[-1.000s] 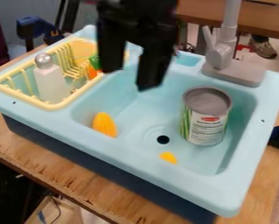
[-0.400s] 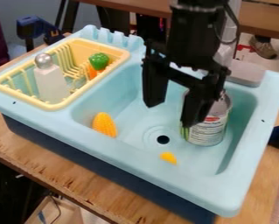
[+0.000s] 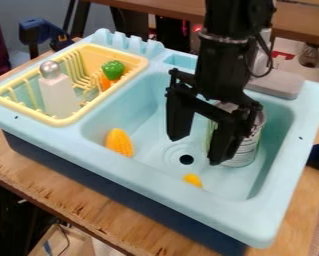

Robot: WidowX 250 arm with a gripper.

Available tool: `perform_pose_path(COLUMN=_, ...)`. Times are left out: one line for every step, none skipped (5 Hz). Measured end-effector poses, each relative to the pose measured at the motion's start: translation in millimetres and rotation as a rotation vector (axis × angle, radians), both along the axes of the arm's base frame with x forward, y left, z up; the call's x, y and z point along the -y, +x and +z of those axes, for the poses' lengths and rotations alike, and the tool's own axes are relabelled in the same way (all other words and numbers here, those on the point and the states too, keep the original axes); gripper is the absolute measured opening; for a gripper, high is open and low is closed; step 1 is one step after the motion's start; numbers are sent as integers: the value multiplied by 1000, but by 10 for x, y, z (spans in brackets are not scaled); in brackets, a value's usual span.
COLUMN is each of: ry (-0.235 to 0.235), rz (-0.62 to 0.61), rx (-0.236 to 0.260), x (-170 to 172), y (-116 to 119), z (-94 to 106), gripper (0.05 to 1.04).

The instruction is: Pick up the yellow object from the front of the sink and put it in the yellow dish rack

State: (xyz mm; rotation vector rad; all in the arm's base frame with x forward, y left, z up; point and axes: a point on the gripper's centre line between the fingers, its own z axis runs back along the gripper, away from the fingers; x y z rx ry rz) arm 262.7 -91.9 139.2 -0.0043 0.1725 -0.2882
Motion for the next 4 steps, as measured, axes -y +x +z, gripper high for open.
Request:
perform_pose_path(ry=15, rz=17, rx=-25, x=-12, y=-20, z=-81, gripper=1001)
perform_pose_path(ry=26, rz=8, rx=-15, x=47, y=-50, z=-154, gripper=1001)
perform_pose_path(ry=22, rz=4, rx=-5, x=105, y=-54, z=-181, gripper=1001)
perform_pose_path(ry=41, rz=-5, rx=-11, x=137, y=-76, z=-264, gripper=1001)
